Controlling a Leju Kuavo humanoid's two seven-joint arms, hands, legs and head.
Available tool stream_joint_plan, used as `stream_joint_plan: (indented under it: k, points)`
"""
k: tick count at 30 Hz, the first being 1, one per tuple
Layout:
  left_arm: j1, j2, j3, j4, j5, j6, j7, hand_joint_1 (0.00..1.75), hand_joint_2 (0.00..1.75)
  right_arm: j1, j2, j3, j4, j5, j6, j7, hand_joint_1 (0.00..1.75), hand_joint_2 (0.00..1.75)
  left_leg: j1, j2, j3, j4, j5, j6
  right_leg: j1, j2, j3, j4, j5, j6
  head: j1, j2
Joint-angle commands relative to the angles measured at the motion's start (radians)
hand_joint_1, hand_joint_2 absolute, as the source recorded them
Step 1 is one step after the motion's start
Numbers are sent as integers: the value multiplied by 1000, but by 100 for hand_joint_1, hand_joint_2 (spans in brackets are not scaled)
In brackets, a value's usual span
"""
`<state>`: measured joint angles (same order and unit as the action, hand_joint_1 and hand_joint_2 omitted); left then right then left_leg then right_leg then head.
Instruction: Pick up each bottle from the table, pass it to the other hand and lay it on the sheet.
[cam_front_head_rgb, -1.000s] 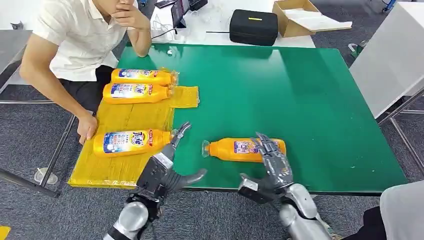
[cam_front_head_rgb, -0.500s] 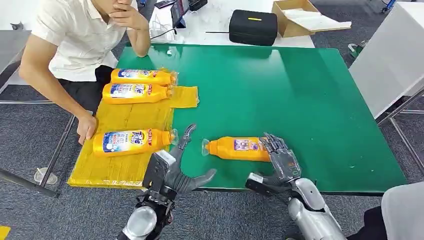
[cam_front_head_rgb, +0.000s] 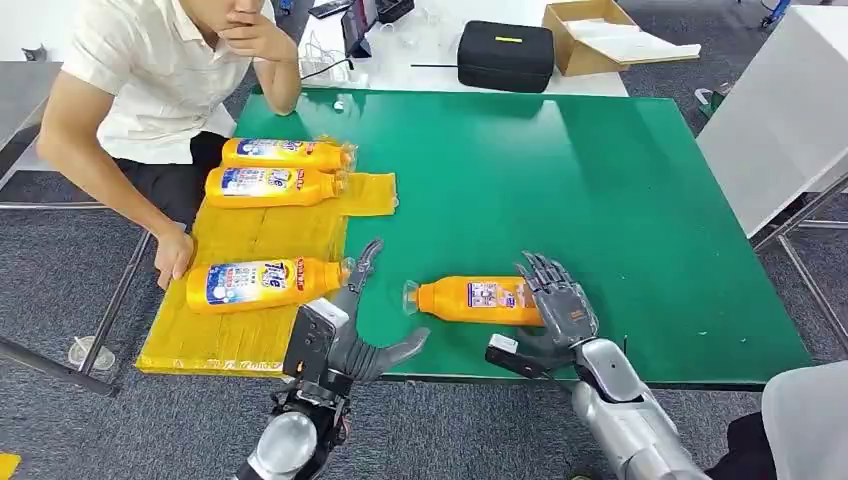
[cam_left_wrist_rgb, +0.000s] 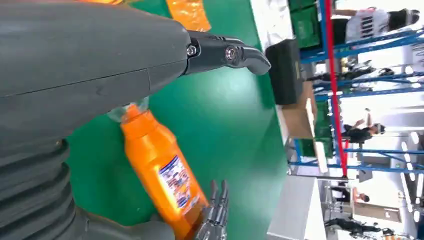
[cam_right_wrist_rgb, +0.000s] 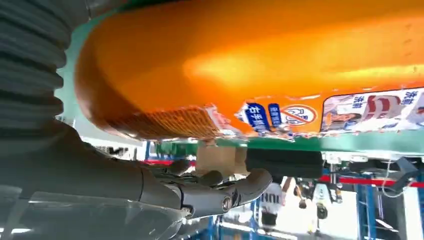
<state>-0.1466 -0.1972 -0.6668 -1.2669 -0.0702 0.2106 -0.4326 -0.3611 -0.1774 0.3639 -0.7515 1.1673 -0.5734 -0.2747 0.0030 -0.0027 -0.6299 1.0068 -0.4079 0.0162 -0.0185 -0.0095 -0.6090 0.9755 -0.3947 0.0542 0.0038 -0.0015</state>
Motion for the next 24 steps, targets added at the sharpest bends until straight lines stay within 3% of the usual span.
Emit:
stream_joint_plan:
  k: [1, 5, 8, 9, 10, 14, 24]
  points:
    - [-50, 14, -20, 37, -3, 7, -4, 0, 175, -104, -11, 80, 132, 36, 16, 16, 0, 175, 1, 1, 3, 1, -1, -1, 1, 2, 3, 0, 0, -2, 0, 0]
    - [-55, 13, -23, 40, 0, 5, -6, 0, 175, -116, 13, 57, 173, -42, 96, -19, 0, 175, 1, 1, 3, 1, -1, -1, 1, 1, 3, 0, 0, -2, 0, 0]
    - [-56, 13, -26, 47, 2, 6, -6, 0, 175, -139, 1, 61, 262, -106, 273, -10, 0, 175, 1, 1, 4, 0, -1, -1, 1, 1, 4, -1, 0, -2, 0, 0]
    - [-55, 14, -27, 48, 3, 5, -5, 0, 175, -146, -7, 63, 282, -119, 316, -3, 110, 175, 1, 1, 4, 0, -1, -1, 2, 1, 5, -1, -1, -2, 0, 0]
    - [-55, 14, -28, 48, 4, 5, -5, 0, 175, -144, -11, 60, 287, -126, 321, -6, 173, 175, 2, 0, 5, 0, -1, -1, 2, 1, 6, -1, -1, -3, 0, 0]
    - [-59, 12, -30, 57, 11, 4, -4, 0, 175, -154, -26, 43, 359, -176, 442, 13, 175, 175, 2, 2, 7, 0, 0, -1, 2, 2, 6, -2, 0, -2, 0, 0]
    - [-66, 9, -39, 67, -1, 14, -17, 0, 175, -136, -22, 18, 375, -233, 521, 24, 175, 175, 2, -3, 19, -3, -1, 3, 3, -2, 11, -8, -3, -2, 0, 0]
